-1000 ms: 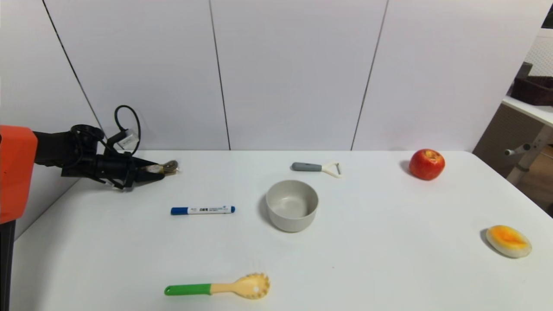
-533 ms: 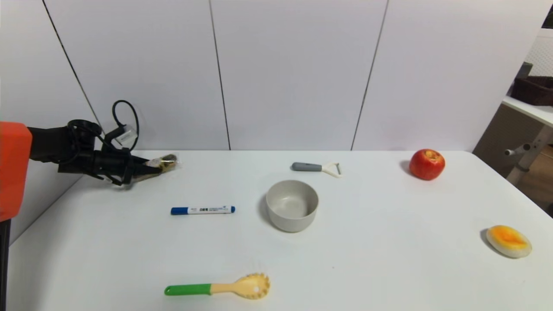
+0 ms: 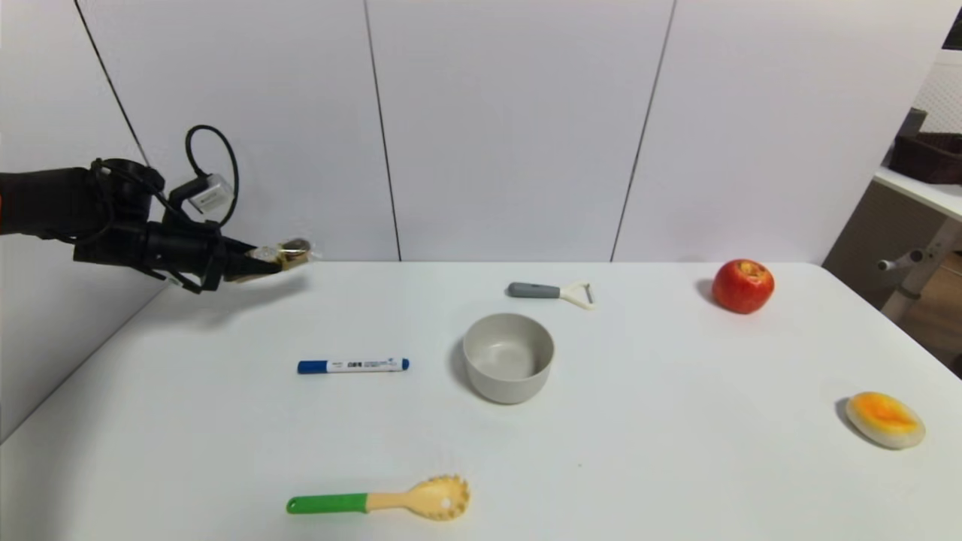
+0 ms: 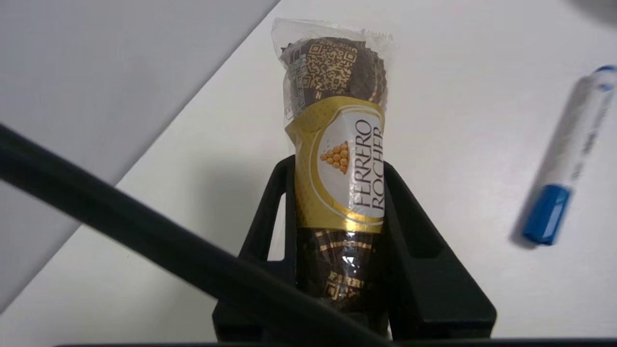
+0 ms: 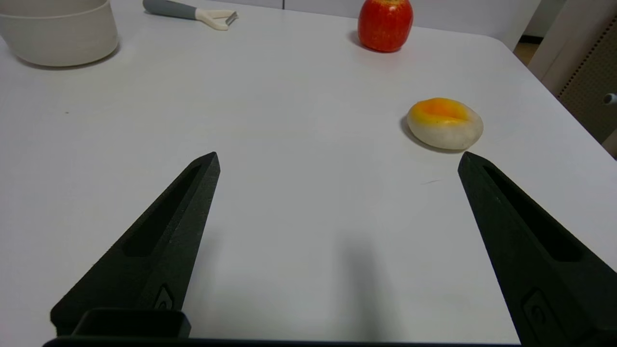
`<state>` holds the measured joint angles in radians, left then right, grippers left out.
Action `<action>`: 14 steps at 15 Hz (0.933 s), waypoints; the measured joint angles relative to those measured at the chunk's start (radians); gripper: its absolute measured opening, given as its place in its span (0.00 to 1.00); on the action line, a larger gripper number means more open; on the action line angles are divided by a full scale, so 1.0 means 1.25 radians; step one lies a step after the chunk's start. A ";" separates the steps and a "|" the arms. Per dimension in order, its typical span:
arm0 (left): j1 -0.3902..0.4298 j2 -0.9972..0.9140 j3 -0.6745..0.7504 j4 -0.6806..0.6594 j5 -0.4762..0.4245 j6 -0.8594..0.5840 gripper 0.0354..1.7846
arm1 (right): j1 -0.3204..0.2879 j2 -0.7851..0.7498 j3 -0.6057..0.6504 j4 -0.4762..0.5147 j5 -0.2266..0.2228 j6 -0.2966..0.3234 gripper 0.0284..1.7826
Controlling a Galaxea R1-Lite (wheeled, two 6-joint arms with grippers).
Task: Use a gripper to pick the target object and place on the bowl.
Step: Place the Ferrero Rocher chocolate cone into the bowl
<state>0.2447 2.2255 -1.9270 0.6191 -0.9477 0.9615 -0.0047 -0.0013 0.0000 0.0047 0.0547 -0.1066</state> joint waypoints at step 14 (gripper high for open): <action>-0.481 -0.122 0.005 0.068 0.109 -0.049 0.26 | 0.000 0.000 0.000 0.000 0.000 0.000 0.96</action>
<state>-0.3560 2.0734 -1.9204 0.7047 -0.8111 0.9004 -0.0047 -0.0013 0.0000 0.0047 0.0547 -0.1066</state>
